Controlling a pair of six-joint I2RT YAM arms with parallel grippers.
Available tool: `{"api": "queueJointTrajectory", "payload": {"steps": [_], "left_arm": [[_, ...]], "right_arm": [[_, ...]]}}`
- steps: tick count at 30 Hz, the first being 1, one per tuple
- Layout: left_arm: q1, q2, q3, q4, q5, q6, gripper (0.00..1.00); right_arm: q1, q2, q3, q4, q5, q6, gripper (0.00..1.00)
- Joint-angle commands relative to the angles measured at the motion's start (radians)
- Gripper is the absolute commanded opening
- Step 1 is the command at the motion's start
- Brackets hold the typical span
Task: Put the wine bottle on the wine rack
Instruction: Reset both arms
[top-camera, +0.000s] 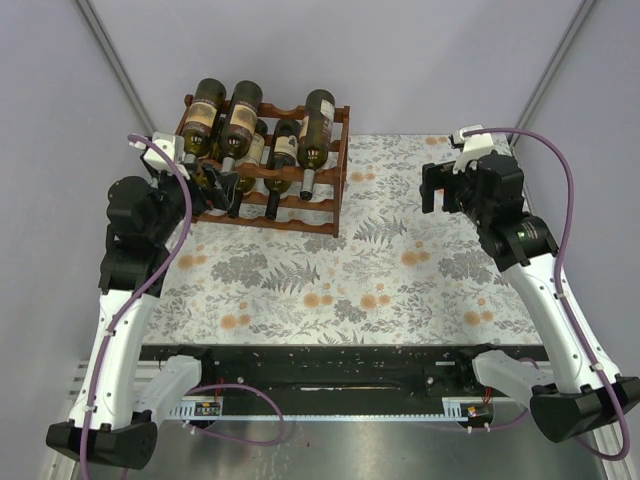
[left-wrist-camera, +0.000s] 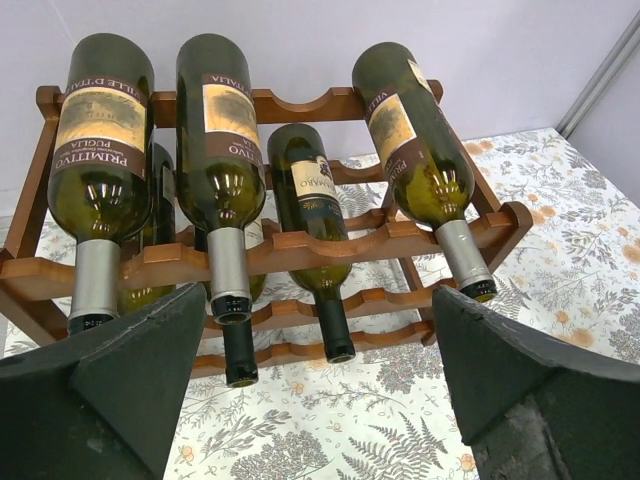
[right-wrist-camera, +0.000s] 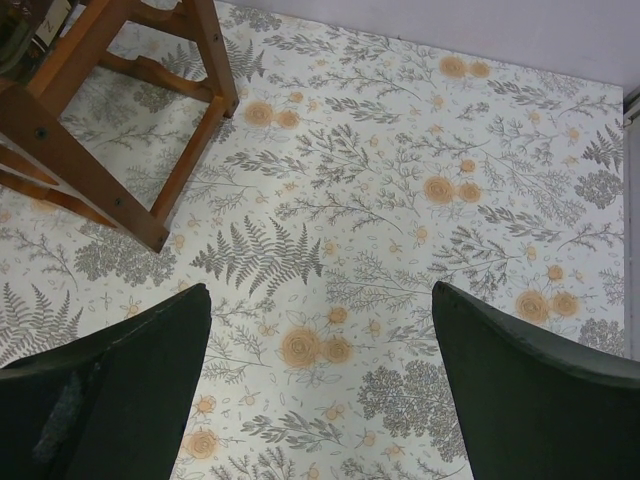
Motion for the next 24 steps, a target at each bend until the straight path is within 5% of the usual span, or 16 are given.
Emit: {"api": "queueJointTrajectory", "payload": {"steps": [1,24], "left_arm": [[0.0,-0.009,0.01,0.053,-0.015,0.019,0.99],[0.0,0.011,-0.011,0.083,-0.042,0.036,0.99]], "right_arm": [[-0.003,0.009,0.028,0.05,0.041,-0.011,0.99],[-0.003,0.017,0.032,0.054,0.058,-0.023,0.99]]}}
